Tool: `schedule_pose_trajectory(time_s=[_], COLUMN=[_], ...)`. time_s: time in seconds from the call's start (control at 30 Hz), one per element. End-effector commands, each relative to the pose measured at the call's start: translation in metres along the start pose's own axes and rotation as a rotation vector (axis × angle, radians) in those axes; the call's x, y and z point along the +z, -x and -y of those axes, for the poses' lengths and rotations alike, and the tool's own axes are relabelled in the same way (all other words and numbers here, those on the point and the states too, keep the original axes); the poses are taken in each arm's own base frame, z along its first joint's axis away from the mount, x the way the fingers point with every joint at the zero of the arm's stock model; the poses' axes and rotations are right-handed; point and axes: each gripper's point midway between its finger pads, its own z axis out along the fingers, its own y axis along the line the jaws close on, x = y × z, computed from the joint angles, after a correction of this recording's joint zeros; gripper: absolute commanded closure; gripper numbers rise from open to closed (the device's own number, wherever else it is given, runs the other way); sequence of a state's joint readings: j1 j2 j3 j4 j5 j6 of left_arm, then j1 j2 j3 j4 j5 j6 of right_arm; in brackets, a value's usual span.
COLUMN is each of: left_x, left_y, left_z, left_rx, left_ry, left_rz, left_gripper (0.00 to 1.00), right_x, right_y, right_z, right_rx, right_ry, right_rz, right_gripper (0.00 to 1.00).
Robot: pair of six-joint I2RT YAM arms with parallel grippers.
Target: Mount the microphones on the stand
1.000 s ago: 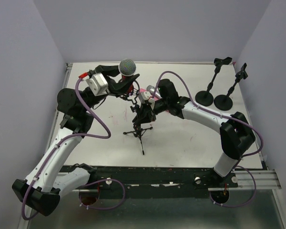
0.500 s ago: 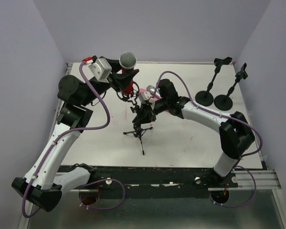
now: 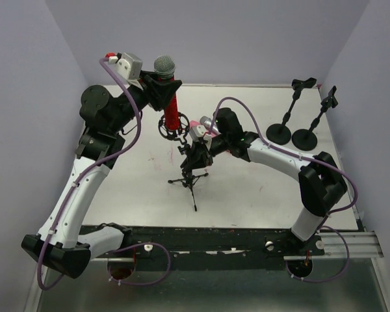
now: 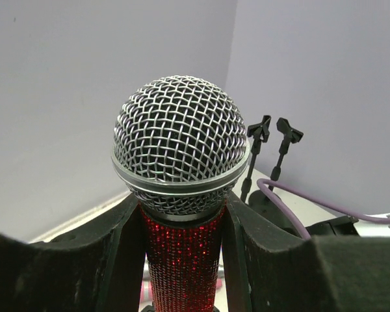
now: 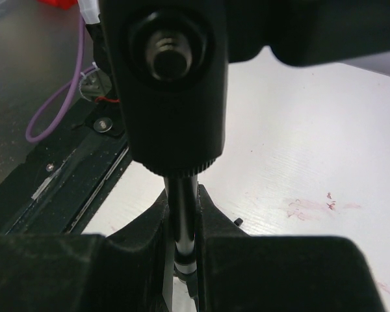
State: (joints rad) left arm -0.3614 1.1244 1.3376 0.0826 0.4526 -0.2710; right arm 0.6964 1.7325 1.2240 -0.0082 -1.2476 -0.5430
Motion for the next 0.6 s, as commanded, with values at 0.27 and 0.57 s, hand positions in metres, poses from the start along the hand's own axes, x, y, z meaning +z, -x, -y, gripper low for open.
schedule_pose_trajectory(time_s=[0.27,0.57], left_x=[-0.015,-0.02], left_y=[-0.095,-0.102], left_z=[-0.022,0.006], left_rx=[-0.06,-0.083], left_ry=[0.108,-0.041], left_rz=[-0.274,-0.237], left_gripper=[1.0,1.0], right_x=[-0.001,-0.001], right_y=[-0.051,-0.054], right_z=[-0.009,-0.008], right_rx=[0.151,0.152], right_ry=[-0.001,-0.005], right_rz=[-0.07,-0.076], right_gripper=[0.92,0.92])
